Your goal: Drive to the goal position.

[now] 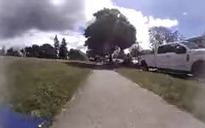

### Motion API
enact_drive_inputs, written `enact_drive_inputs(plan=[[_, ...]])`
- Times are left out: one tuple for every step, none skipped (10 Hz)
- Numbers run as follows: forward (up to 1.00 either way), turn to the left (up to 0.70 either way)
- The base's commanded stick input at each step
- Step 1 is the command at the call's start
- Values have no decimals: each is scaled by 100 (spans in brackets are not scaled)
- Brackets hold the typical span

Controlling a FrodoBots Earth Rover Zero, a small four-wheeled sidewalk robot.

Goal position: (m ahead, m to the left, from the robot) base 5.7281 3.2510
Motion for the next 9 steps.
enact_drive_inputs(plan=[[70, 0], [70, 0], [70, 0], [70, 0], [70, 0], [70, 0], [70, 0], [70, 0], [70, 0]])
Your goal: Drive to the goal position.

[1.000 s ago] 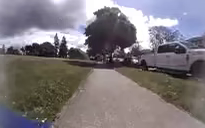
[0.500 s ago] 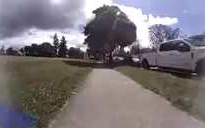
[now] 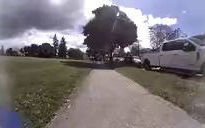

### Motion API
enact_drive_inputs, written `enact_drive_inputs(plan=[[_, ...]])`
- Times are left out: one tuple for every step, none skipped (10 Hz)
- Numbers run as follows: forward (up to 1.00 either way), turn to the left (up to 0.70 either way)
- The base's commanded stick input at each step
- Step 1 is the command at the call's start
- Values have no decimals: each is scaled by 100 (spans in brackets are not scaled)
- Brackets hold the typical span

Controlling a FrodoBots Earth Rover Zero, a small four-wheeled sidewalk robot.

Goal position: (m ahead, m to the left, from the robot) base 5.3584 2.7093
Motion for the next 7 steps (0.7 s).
enact_drive_inputs(plan=[[70, 0], [70, 0], [70, 0], [70, 0], [70, 0], [70, 0], [70, 0]])
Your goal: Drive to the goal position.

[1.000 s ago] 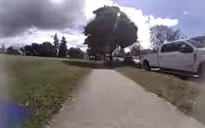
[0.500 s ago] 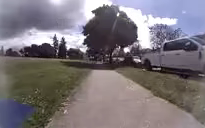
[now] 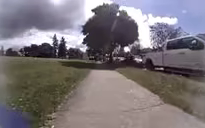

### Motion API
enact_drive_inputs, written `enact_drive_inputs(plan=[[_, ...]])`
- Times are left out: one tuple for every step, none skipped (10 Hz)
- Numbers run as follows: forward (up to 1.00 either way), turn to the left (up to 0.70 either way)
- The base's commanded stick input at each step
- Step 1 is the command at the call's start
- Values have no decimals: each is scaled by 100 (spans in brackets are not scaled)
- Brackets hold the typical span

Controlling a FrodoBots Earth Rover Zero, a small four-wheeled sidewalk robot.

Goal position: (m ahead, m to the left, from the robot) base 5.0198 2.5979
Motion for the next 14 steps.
enact_drive_inputs(plan=[[70, 0], [70, 0], [70, 0], [70, 0], [70, 0], [70, 0], [70, 0], [70, 0], [70, 0], [70, 0], [70, 0], [70, 0], [70, 0], [70, 0]])
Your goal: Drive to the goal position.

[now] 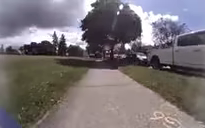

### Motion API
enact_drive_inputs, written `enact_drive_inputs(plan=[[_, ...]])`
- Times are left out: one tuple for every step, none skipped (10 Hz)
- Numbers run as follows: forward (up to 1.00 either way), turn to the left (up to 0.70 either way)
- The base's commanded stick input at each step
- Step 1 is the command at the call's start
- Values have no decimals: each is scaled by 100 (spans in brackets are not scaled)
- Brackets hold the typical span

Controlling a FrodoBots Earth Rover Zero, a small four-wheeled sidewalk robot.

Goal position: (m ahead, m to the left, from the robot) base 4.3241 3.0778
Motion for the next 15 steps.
enact_drive_inputs(plan=[[70, 0], [70, 0], [70, 0], [70, 0], [70, 0], [70, 0], [70, 0], [70, 0], [70, 0], [70, 0], [70, 0], [70, 5], [70, 18], [70, 32], [70, 2]])
